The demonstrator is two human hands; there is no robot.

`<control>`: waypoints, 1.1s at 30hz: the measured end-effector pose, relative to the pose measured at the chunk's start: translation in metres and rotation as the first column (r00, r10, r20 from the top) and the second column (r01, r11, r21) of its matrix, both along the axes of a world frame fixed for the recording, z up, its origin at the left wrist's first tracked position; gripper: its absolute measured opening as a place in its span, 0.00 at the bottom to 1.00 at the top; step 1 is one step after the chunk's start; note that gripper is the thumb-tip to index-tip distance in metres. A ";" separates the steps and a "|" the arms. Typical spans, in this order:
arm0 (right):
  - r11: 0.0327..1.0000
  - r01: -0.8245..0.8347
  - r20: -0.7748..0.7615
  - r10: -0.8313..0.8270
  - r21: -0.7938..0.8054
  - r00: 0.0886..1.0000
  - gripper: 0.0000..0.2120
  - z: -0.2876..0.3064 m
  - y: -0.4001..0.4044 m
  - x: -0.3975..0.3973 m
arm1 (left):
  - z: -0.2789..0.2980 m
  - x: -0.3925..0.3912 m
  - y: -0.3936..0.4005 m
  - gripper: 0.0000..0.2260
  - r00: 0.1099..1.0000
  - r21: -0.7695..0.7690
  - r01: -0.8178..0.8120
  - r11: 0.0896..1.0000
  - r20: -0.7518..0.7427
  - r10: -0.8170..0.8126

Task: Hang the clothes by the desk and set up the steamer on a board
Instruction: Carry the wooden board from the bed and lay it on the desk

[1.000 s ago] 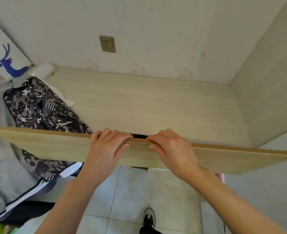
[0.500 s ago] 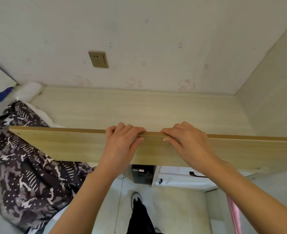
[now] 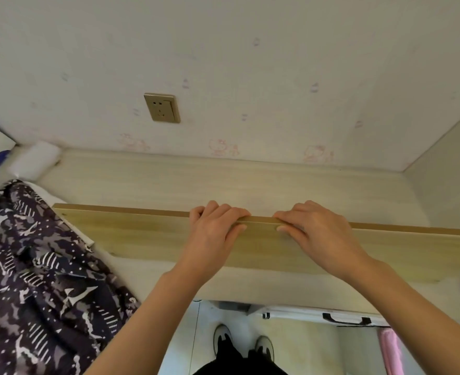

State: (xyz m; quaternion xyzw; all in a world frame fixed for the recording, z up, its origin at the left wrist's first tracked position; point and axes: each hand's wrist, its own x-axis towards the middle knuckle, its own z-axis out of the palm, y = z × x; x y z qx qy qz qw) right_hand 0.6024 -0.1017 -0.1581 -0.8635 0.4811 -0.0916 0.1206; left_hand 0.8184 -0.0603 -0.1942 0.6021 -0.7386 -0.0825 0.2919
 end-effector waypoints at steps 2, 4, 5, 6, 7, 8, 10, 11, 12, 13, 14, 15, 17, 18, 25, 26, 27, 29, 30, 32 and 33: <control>0.999 -0.015 -0.018 0.016 0.034 1.000 0.13 -0.001 -0.007 0.002 | -0.004 0.001 -0.004 0.11 1.000 0.028 -0.003 1.000 -0.008 0.003; 0.997 -0.030 -0.033 0.032 0.065 0.999 0.13 -0.002 -0.013 0.002 | -0.007 0.001 -0.006 0.11 1.000 0.051 -0.013 0.999 -0.011 0.013; 0.996 -0.037 -0.042 0.041 0.081 0.998 0.13 -0.002 -0.016 0.003 | -0.008 0.001 -0.007 0.11 1.000 0.058 -0.019 0.998 -0.012 0.020; 0.994 -0.044 -0.047 0.049 0.097 0.998 0.13 -0.002 -0.018 0.003 | -0.008 0.001 -0.008 0.11 1.000 0.066 -0.024 0.998 -0.014 0.025; 0.992 -0.050 -0.048 0.055 0.112 0.997 0.13 -0.002 -0.021 0.003 | -0.009 0.001 -0.009 0.11 0.999 0.072 -0.029 0.997 -0.015 0.030; 0.991 -0.054 -0.046 0.060 0.126 0.997 0.13 -0.003 -0.023 0.004 | -0.010 0.001 -0.010 0.11 0.999 0.077 -0.034 0.996 -0.015 0.035; 0.988 -0.057 -0.044 0.064 0.146 0.997 0.13 -0.006 -0.026 0.005 | -0.014 0.002 -0.013 0.11 0.999 0.096 -0.041 0.995 -0.013 0.042; 0.986 -0.056 -0.043 0.064 0.158 0.997 0.12 -0.008 -0.028 0.006 | -0.016 0.003 -0.014 0.11 0.999 0.106 -0.044 0.993 -0.011 0.046; 0.983 -0.057 -0.042 0.065 0.172 0.997 0.12 -0.010 -0.030 0.007 | -0.018 0.004 -0.015 0.11 0.999 0.114 -0.046 0.992 -0.007 0.047; 0.981 -0.059 -0.042 0.068 0.185 0.997 0.12 -0.012 -0.031 0.008 | -0.020 0.005 -0.016 0.11 0.999 0.117 -0.046 0.992 -0.003 0.047; 0.978 -0.062 -0.043 0.072 0.197 0.996 0.12 -0.013 -0.033 0.009 | -0.022 0.006 -0.017 0.11 0.999 0.119 -0.046 0.992 0.000 0.046; 0.976 -0.065 -0.041 0.075 0.206 0.996 0.12 -0.015 -0.034 0.010 | -0.023 0.007 -0.018 0.11 0.999 0.121 -0.046 0.992 0.002 0.046; 0.974 -0.069 -0.033 0.077 0.216 0.996 0.13 -0.016 -0.037 0.012 | -0.023 0.010 -0.021 0.12 0.999 0.122 -0.045 0.991 0.008 0.045; 0.974 -0.069 -0.032 0.077 0.217 0.997 0.13 -0.017 -0.039 0.013 | -0.023 0.012 -0.023 0.13 0.999 0.124 -0.046 0.991 0.011 0.045; 0.974 -0.033 -0.035 0.042 0.225 0.999 0.13 -0.019 -0.058 0.026 | -0.028 0.022 -0.040 0.15 0.996 0.098 -0.061 0.993 0.077 0.053; 0.974 -0.029 -0.038 0.038 0.224 0.999 0.13 -0.020 -0.061 0.028 | -0.031 0.023 -0.042 0.15 0.993 0.085 -0.068 0.994 0.097 0.060; 0.975 -0.026 -0.043 0.036 0.220 0.998 0.13 -0.020 -0.065 0.030 | -0.033 0.024 -0.045 0.15 0.991 0.071 -0.077 0.995 0.113 0.068; 0.977 -0.023 -0.054 0.036 0.214 0.998 0.13 -0.023 -0.073 0.036 | -0.039 0.025 -0.051 0.14 0.987 0.035 -0.097 0.995 0.133 0.092; 0.976 -0.022 -0.056 0.035 0.215 0.998 0.13 -0.026 -0.077 0.038 | -0.042 0.026 -0.054 0.14 0.984 0.014 -0.110 0.994 0.141 0.107; 0.975 -0.011 -0.052 0.024 0.222 0.998 0.12 -0.032 -0.085 0.042 | -0.050 0.028 -0.057 0.13 0.977 -0.030 -0.144 0.989 0.154 0.147; 0.973 -0.002 -0.047 0.014 0.230 0.999 0.12 -0.035 -0.090 0.043 | -0.055 0.029 -0.057 0.14 0.972 -0.044 -0.163 0.986 0.162 0.168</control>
